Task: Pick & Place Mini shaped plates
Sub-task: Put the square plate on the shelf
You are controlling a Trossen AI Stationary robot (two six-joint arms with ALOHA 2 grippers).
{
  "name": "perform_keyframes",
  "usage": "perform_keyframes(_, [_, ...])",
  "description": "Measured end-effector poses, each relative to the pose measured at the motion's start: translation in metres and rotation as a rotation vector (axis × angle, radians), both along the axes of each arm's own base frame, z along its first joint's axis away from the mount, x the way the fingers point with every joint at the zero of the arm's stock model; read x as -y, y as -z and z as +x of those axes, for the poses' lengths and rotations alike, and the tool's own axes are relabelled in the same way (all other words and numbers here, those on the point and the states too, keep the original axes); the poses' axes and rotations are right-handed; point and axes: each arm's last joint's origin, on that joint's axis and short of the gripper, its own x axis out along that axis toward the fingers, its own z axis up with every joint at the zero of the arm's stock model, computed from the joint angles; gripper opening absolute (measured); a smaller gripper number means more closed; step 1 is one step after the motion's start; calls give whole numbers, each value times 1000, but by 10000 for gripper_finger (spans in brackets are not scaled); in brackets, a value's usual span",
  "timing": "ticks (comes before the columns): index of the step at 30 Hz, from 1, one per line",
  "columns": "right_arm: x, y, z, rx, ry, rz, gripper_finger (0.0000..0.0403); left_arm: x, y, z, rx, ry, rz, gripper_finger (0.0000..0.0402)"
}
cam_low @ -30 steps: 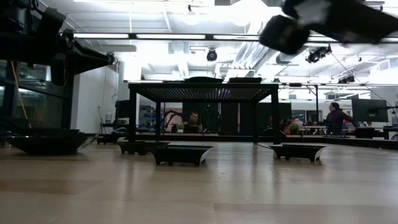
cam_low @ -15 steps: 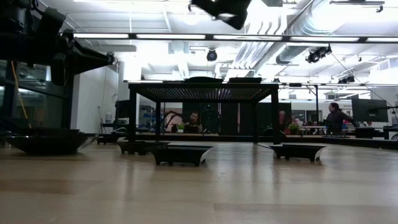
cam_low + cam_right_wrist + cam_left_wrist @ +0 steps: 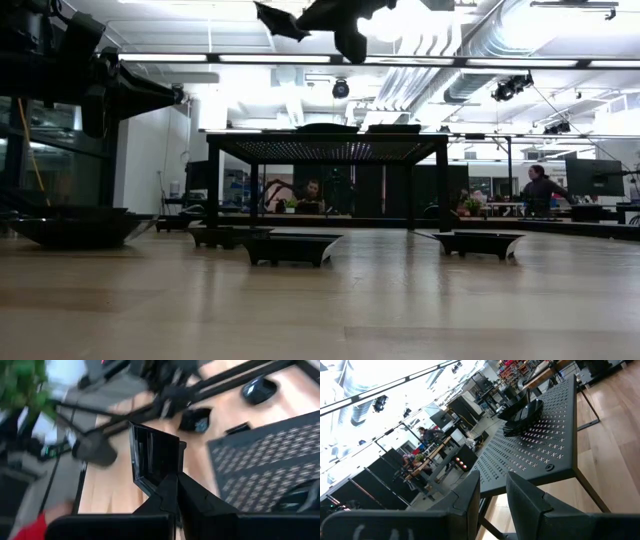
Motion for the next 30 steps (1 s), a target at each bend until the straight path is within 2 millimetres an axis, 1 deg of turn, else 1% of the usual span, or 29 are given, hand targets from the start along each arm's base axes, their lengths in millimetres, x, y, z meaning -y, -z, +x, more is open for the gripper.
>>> perform_keyframes(5, [28, -2, 1, 112, 114, 57, 0, 0, 0, 0, 0, 0, 0, 92])
perform_keyframes(9, [44, 5, -1, 153, 172, 86, 0, 0, 0, 0, 0, 0, 0, 92])
perform_keyframes(13, [53, 16, -3, 160, 203, 102, 0, 0, 0, 0, 0, 0, 0, 92])
perform_keyframes(16, [54, 22, -4, 141, 190, 95, 0, 0, 0, 0, 0, 0, 0, 92])
perform_keyframes(18, [52, 22, -4, 147, 155, 56, 0, 0, 0, 0, 0, 0, 0, 92])
perform_keyframes(23, [39, 20, 0, 177, 69, -87, 0, 0, 0, 0, 0, 0, 0, 92])
perform_keyframes(30, [21, 17, 7, 208, 71, -290, 0, 0, 0, 0, 0, 0, 0, 92])
